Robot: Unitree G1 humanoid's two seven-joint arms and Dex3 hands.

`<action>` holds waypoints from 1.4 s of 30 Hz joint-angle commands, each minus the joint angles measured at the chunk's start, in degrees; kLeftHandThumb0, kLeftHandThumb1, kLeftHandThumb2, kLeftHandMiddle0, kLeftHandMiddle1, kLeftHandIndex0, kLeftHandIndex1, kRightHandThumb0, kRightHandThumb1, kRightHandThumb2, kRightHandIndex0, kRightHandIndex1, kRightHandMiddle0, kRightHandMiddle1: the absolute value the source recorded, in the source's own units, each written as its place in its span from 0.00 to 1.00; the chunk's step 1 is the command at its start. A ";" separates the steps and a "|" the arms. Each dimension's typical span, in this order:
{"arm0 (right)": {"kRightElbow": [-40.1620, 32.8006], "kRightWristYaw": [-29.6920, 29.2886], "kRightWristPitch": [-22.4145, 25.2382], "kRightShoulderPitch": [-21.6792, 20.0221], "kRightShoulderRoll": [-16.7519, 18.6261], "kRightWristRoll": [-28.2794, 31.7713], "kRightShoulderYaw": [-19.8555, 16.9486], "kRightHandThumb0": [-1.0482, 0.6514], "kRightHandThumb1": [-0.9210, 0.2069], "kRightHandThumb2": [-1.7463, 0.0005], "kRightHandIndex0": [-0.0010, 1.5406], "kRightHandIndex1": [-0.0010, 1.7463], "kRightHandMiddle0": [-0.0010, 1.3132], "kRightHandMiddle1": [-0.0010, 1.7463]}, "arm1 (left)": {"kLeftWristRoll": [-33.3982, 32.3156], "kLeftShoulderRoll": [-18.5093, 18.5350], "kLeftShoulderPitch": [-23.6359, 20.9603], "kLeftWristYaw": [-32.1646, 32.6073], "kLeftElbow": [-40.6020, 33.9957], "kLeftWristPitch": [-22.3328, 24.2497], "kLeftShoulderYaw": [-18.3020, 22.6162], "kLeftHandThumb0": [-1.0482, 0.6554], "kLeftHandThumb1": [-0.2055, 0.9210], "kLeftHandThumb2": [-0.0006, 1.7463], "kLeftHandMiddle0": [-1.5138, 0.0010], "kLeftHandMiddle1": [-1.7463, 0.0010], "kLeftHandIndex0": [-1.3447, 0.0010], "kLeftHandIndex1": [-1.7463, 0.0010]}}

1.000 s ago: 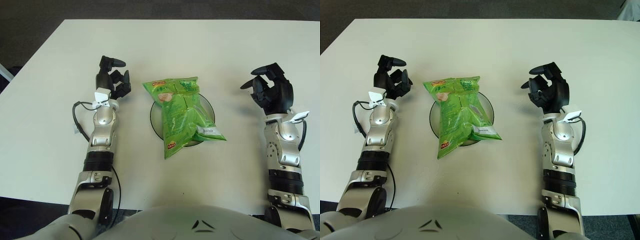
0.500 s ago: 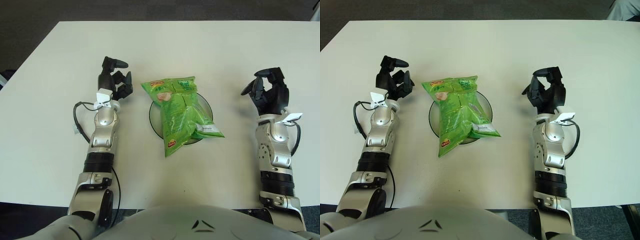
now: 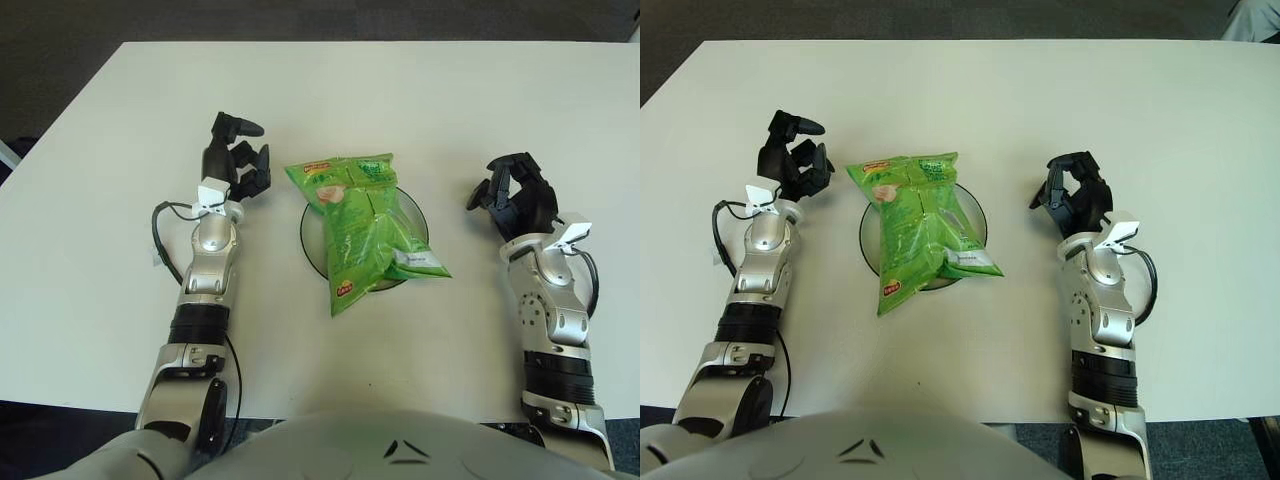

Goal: Put the snack into the plate.

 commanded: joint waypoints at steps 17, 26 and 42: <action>2.76 0.04 6.56 6.47 3.21 -1.70 0.93 0.39 0.28 0.46 0.64 1.00 0.30 1.00 | -0.09 -1.56 6.49 -0.98 5.11 -1.81 -0.65 0.39 0.79 0.48 0.42 0.00 0.74 0.00; 3.05 -0.62 4.76 6.40 3.65 -3.71 1.07 0.39 0.27 0.47 0.63 1.00 0.30 1.00 | 0.17 -1.46 6.37 -1.09 5.71 -2.66 -0.67 0.39 0.78 0.48 0.42 0.00 0.74 0.00; 6.09 0.46 -2.84 6.66 6.12 -4.21 0.79 0.39 0.24 0.50 0.62 1.00 0.28 1.00 | 0.60 -1.23 6.44 -1.04 6.48 -3.97 -0.72 0.39 0.77 0.49 0.42 0.00 0.73 0.00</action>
